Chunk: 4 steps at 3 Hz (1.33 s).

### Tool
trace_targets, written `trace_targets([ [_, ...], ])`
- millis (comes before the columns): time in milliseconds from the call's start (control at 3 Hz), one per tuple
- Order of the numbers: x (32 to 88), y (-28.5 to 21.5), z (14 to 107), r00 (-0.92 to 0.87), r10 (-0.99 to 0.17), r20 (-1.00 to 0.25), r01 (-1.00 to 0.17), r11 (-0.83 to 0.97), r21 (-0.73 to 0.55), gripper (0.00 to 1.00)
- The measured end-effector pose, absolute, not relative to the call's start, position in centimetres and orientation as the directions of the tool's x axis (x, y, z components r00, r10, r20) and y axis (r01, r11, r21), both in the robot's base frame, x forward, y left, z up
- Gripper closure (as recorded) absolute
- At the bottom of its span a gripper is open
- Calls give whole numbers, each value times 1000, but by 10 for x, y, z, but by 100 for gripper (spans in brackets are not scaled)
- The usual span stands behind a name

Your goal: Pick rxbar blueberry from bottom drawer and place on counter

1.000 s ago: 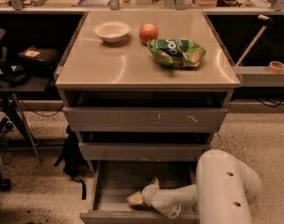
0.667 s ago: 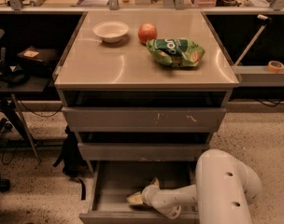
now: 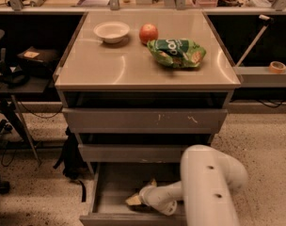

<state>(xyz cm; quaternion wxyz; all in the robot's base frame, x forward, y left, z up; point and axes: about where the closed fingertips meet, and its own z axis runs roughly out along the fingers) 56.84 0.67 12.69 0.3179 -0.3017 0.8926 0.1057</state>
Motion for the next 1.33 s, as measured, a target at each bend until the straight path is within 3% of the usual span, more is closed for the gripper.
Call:
trace_targets([
  [333, 566, 31, 119, -605, -519, -604, -645, 764, -11, 0],
  [1333, 564, 25, 81, -704, -483, -520, -596, 801, 63, 0],
])
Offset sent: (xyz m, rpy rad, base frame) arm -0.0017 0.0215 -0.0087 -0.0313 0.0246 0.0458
